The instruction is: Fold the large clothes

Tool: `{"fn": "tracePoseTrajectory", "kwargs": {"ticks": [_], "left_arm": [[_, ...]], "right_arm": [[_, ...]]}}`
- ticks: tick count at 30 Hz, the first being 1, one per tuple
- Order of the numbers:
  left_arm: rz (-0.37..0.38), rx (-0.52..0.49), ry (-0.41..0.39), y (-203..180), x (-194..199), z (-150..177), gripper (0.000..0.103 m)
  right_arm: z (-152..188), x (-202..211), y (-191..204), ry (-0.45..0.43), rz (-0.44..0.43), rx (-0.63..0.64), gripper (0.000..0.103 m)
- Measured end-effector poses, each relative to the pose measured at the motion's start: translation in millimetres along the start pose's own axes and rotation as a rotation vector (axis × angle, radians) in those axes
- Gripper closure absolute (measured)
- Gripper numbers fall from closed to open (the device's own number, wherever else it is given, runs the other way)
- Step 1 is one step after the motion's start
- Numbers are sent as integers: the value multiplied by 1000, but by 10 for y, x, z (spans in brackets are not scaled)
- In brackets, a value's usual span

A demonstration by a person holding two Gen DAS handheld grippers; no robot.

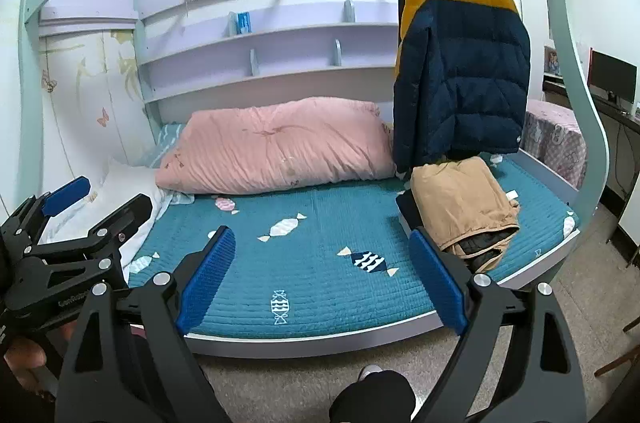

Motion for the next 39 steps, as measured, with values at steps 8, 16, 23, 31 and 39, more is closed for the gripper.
{"fn": "tracePoseTrajectory", "kwargs": {"ticks": [8,16,23,31,39], "left_arm": [[-41,-19,-46,12,316,31,5],[-74,-4,-108,30,571,35,5],[-75,15,-146,84,716,28,5],[-60,37,-139,154,736,25,5],[-49,36,-132,154,713,30,5]], "right_arm": [[19,290,97,-75,16,22,15],[25,499,151,-128,23,35,8],[48,584,196,-154,41,38,8],[73,568,224,-140,30,37,8],[82,558,209,-138,19,38,8]]}}
Point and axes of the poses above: each gripper's, at about its wrist camera, not at the fingertips, and x roughly against the way its jaws point, y to its left, z to its underside, the point moved 1 cm from there along -x, roughly the way its jaws point, and after that the axes turned 7 degrees about z, right-handed, at the moved point
